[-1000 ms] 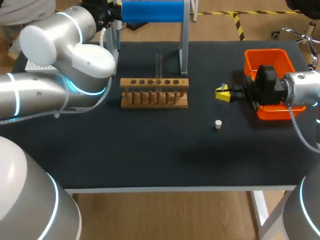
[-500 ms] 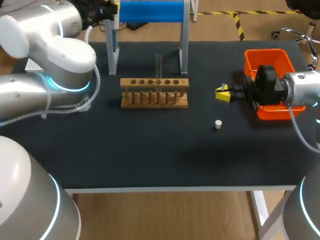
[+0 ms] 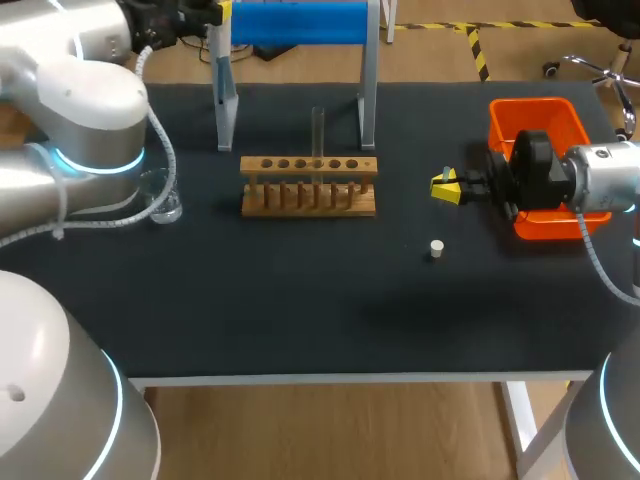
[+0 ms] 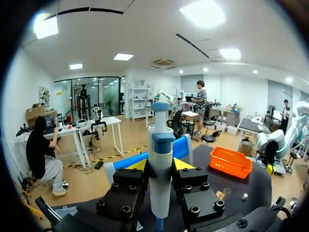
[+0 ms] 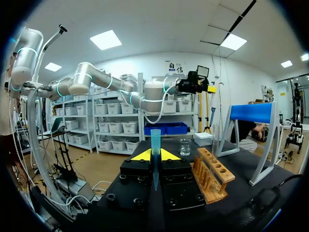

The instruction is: Invert the test tube, pick up the pipette, mount the tip to pipette, aspirate from beaker and dispense into the tube, eject the tip, return the pipette, and cap with the stopper.

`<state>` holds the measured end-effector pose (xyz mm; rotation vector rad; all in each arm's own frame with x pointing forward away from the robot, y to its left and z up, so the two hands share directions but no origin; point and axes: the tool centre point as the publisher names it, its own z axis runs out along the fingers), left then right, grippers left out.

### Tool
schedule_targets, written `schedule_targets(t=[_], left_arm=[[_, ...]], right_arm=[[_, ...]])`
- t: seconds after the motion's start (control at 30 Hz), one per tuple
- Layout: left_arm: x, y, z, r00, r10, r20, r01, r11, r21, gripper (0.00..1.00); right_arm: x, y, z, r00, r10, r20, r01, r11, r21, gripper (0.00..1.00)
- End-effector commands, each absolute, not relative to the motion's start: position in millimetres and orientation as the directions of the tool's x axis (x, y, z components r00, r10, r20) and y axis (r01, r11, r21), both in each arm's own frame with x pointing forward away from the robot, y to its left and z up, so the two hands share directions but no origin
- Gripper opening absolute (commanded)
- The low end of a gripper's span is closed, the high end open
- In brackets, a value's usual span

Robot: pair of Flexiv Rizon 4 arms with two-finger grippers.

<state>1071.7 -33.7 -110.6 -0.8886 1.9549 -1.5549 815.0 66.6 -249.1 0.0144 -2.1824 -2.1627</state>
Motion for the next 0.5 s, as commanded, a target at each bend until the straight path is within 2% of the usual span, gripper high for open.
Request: schedule_targets(t=[0.03, 0.43, 0.5], left_arm=[[1071.0, -28.7, -110.6, -0.731, -0.681, 0.042, -0.184, 0.138, -0.973, 0.0], [1071.0, -28.7, -110.6, -0.731, -0.681, 0.042, -0.184, 0.138, -0.973, 0.0], [1062.6, -28.8, -104.9, -0.766, -0.643, 0.019, -0.154, 0.155, -0.976, 0.0]], right_arm=[[815.2, 65.6, -248.9, -0.997, -0.057, 0.043, 0.042, 0.011, 0.999, 0.0], [815.2, 65.6, -248.9, -0.997, -0.057, 0.043, 0.042, 0.011, 0.999, 0.0], [815.2, 65.6, -248.9, -0.997, -0.057, 0.043, 0.042, 0.011, 0.999, 0.0]])
